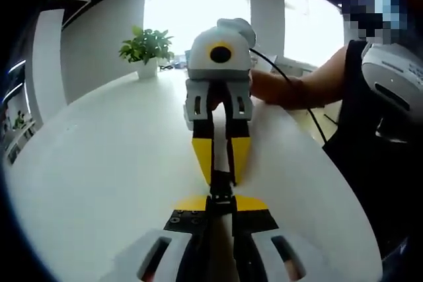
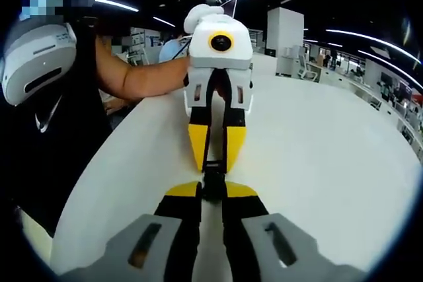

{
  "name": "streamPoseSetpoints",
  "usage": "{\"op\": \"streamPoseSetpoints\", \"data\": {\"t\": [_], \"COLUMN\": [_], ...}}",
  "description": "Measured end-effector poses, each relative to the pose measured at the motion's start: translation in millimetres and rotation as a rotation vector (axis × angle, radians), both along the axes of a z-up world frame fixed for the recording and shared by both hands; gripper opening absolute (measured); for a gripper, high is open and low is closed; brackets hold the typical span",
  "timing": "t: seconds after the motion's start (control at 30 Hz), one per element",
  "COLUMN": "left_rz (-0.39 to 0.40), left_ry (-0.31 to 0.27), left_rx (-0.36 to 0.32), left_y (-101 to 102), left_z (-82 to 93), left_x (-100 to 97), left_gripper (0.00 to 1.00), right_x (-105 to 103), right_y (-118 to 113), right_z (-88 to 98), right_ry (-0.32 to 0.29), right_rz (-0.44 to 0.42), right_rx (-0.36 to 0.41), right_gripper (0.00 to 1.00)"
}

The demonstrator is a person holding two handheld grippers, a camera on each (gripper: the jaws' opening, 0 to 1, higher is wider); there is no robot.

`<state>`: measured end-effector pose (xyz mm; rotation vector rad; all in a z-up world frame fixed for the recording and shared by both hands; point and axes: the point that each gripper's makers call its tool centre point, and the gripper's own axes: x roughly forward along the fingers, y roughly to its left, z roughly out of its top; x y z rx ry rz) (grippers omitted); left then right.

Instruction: Snap the two parts of the plastic buckle together until the buckle closes and remains connected.

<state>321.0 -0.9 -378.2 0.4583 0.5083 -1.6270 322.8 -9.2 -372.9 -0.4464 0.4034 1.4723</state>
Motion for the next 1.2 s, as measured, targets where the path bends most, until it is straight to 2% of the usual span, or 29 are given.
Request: {"op": "streamPoseSetpoints", "data": {"t": [0.1, 0.13, 0.17, 0.7, 1.2], "left_rz": [-0.016, -0.017, -0.015, -0.007, -0.006], "left_ry": [0.011, 0.001, 0.004, 0.0, -0.004], "left_rx": [0.007, 0.005, 0.001, -0.001, -0.006], "left_y": [-4.0, -4.6, -4.4, -6.1, -6.7], "left_z": [-1.3, -1.4, -2.2, -2.8, -0.8], "left_x": [-6.4, -5.8, -5.2, -6.4, -4.9], "left_gripper": [0.07, 0.07, 0.07, 0.08, 0.09], "right_x": [-5.7, -3.2, -2.5, -1.2, -3.0], "right_y": [4.4, 5.1, 5.7, 5.6, 4.3], "right_z": [-2.0, -1.1, -1.2, -2.0, -0.8], "right_ry": [0.041, 0.015, 0.013, 0.031, 0.022], "right_rz": [0.027, 0.032, 0.035, 0.041, 0.035], "right_rx": [-0.02, -0.03, -0.037, -0.012, 0.009], "right_gripper": [0.1, 0.1, 0.1, 0.1, 0.1]}}
